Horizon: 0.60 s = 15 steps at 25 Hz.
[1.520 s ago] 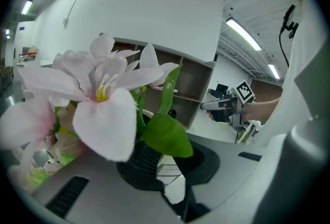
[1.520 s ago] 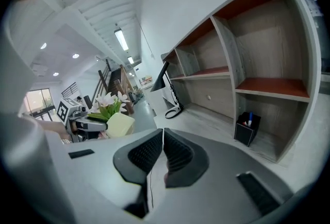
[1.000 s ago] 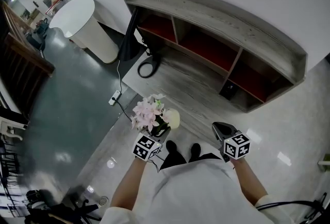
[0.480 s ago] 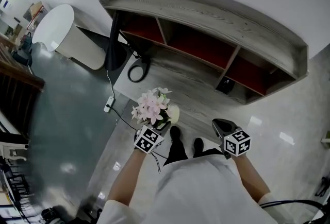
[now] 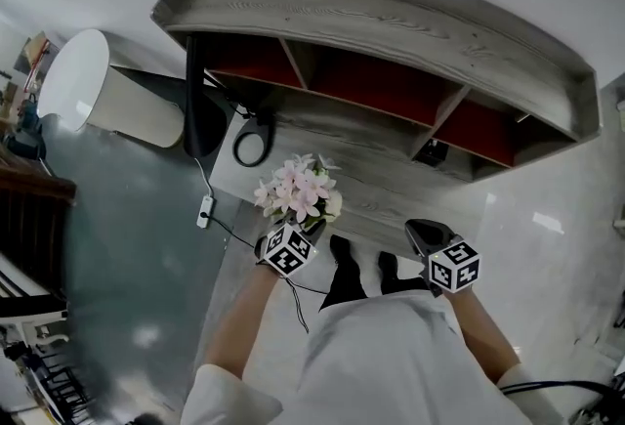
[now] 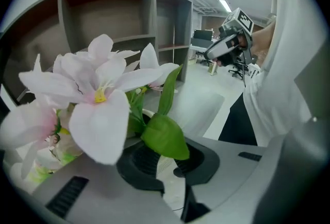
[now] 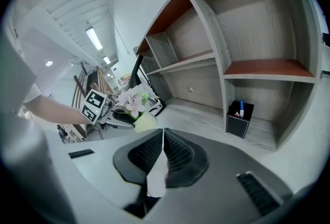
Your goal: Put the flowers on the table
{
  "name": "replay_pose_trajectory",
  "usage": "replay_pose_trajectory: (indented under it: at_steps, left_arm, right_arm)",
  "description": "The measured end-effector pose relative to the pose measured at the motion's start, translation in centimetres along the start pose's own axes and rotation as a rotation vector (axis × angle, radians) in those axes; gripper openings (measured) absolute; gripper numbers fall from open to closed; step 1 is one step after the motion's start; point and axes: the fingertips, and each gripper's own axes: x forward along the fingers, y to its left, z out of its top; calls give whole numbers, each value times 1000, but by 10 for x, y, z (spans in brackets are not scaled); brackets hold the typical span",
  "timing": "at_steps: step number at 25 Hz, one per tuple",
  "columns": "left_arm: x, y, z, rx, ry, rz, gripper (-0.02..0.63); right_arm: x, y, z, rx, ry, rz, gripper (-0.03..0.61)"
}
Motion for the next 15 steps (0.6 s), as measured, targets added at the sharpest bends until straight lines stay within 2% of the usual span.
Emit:
replay_pose_trajectory:
  at_steps: [3,10,15]
  left_arm:
    - [14,13,-8,51,29,-35,60]
    - [54,49,-23,50,60,-80,60]
    - [80,69,-40,85,103,-101,61]
  right_arm:
    - [5,-2,2,17,2,-34,20]
    - [14,-8,3,61,4,-116,20]
    - [19,-9,2,94,5,-165,20]
